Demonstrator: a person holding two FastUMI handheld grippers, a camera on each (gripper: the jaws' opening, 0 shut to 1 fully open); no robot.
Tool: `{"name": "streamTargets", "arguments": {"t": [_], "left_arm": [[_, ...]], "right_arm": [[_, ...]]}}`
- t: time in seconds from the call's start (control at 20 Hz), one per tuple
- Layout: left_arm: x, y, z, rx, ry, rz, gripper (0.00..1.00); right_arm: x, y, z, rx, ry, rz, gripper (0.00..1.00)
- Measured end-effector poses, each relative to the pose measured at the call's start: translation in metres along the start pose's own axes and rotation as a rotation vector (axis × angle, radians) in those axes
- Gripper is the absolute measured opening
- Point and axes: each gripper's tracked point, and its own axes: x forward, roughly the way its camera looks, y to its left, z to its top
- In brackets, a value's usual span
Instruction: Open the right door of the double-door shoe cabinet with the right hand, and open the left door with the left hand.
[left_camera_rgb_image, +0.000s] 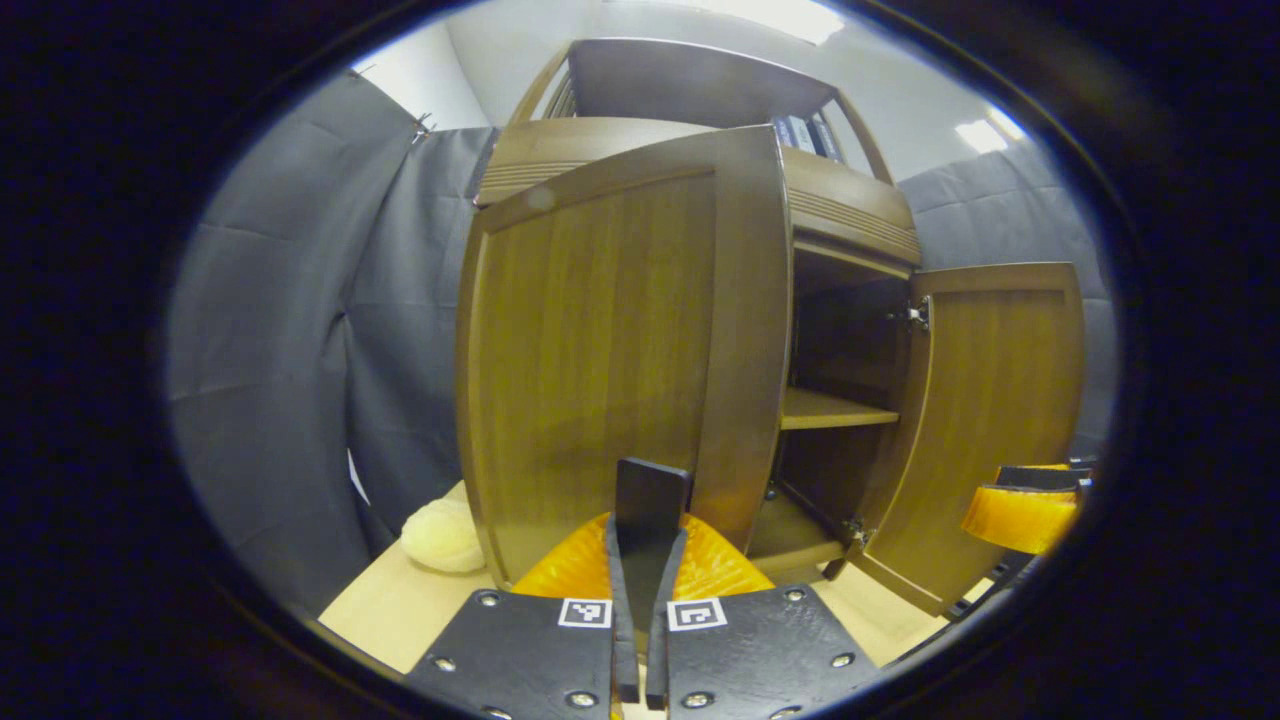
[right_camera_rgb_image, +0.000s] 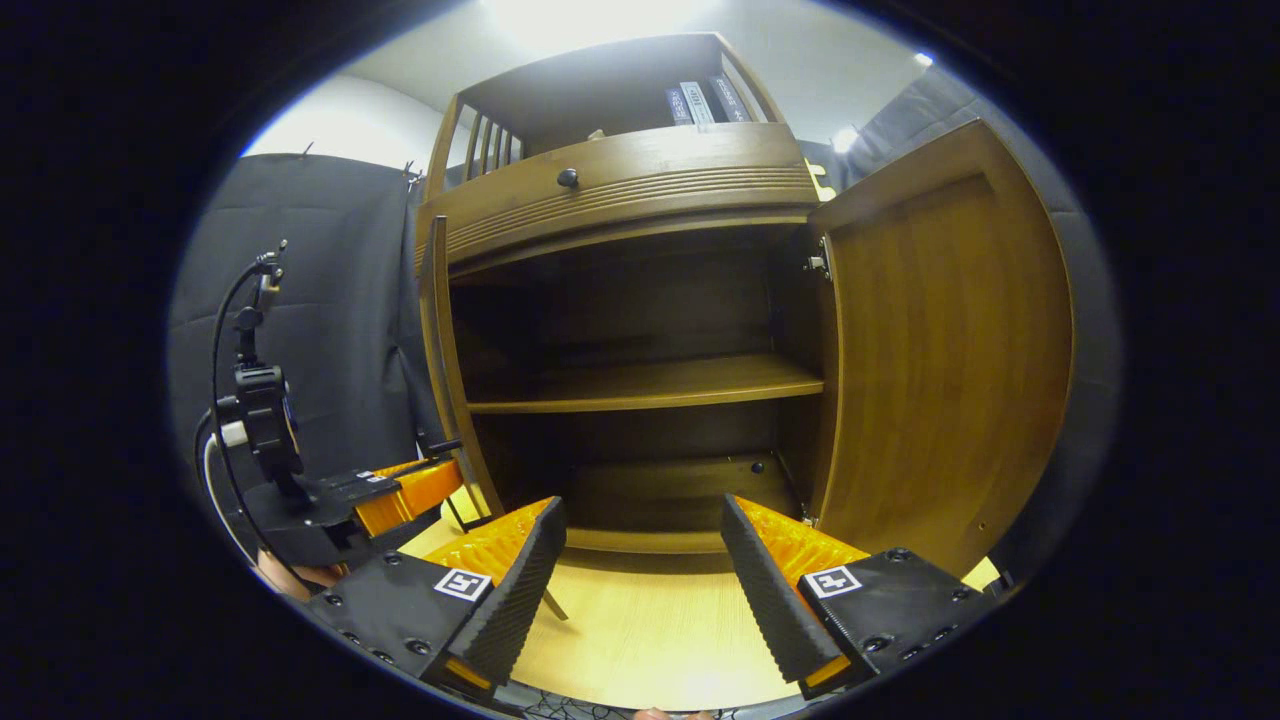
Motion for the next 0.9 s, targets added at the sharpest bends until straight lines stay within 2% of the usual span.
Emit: {"name": "streamTargets", "arguments": {"t": [0.4, 0.45, 0.5, 0.55, 0.7, 0.75, 0.8, 0.85, 0.9], "left_arm": [[-0.047, 0.055, -0.001, -0.021, -0.048, -0.013, 0.05], [-0.052, 0.062, -0.002, -0.030, -0.050, -0.017, 0.05], [-0.060, 0.070, 0.001, -0.030, -0.058, -0.013, 0.05], [-0.067, 0.080, 0.003, -0.030, -0.064, -0.009, 0.05], [-0.090, 0.115, 0.007, -0.047, -0.085, -0.003, 0.05], [-0.093, 0.129, 0.009, -0.057, -0.092, -0.005, 0.04], [-0.097, 0.143, 0.010, -0.063, -0.096, -0.012, 0.04], [-0.101, 0.155, 0.010, -0.064, -0.097, -0.022, 0.04], [-0.104, 0.166, 0.012, -0.064, -0.100, -0.036, 0.03]], "right_arm": [[0.000, -0.017, 0.006, -0.027, -0.043, -0.084, 0.92], [-0.001, -0.018, 0.006, -0.026, -0.042, -0.094, 0.98], [-0.002, -0.020, 0.005, -0.026, -0.039, -0.105, 0.92], [-0.003, -0.021, 0.005, -0.026, -0.036, -0.114, 0.98], [-0.006, -0.025, 0.005, -0.025, -0.031, -0.138, 0.98], [-0.006, -0.026, 0.006, -0.026, -0.031, -0.141, 0.92], [-0.005, -0.026, 0.006, -0.029, -0.029, -0.141, 0.98], [-0.006, -0.026, 0.006, -0.038, -0.026, -0.138, 0.92], [-0.007, -0.028, 0.006, -0.050, -0.022, -0.135, 0.92]]}}
